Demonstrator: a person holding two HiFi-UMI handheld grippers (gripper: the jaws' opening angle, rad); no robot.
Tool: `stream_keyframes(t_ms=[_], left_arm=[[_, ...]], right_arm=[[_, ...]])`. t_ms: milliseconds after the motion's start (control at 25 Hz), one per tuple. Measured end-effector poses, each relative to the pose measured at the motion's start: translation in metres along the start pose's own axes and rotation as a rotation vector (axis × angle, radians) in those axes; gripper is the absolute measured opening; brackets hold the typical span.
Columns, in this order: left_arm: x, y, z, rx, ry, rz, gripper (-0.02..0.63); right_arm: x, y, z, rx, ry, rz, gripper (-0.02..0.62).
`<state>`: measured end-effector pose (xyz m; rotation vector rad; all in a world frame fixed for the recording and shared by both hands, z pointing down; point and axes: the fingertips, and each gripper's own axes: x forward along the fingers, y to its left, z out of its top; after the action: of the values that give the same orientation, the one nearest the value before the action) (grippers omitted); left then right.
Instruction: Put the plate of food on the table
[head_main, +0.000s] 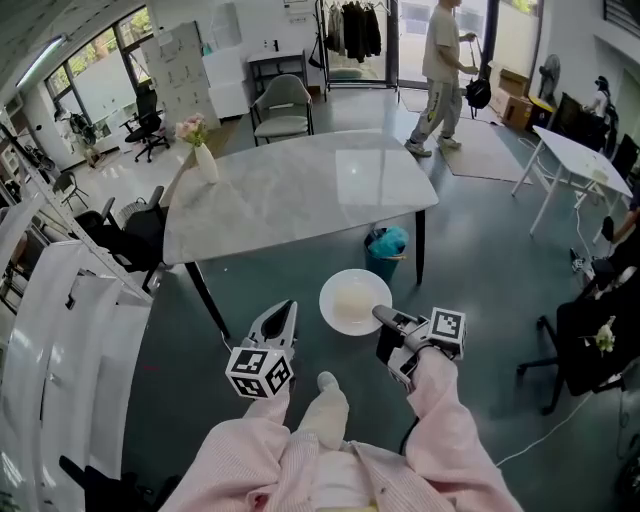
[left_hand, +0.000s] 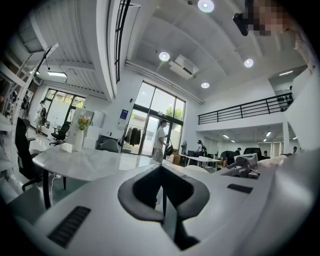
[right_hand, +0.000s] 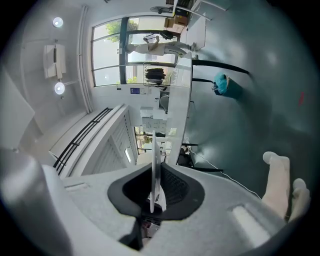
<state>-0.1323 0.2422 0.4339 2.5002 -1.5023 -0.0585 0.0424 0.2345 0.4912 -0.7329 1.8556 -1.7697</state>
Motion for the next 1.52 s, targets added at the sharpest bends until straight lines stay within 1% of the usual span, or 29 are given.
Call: stream_keyframes(t_ms=[160,440,720,1080,1360,1520], left_arm=[[0.044,0.017,0.003,-0.013,-0.003,-0.002,-0.005],[0.122,0.047,0.009,-0.031,0.022,-0.017,-0.005],[0.186,0.089,0.022,-0.053,0.028,-0.019,-0.005],[0.240,0.119,0.036,-0.065,0.021,-0.032,-0.005],[0.271,0.147,0.037,-0.090,0.025,-0.015,-0.005],[0.303,0.161,0.032,-0.108,0.039,-0.012,-0.005]], right_arm=[[0.024,-0.008,0.035,0.005,-0.006,-0.007,0.028],[0.071,-0.015,0.100,0.018,-0.020,-0.024,0.029],[0.126,-0.018,0.150,0.016,-0.019,-0.012,0.029],[0.169,-0.017,0.195,0.008,-0.027,-0.018,0.029],[0.201,-0.025,0.223,0.009,-0.022,-0.032,0.029],[0.222,-0.035,0.250,0.022,-0.024,-0.041,0.029]])
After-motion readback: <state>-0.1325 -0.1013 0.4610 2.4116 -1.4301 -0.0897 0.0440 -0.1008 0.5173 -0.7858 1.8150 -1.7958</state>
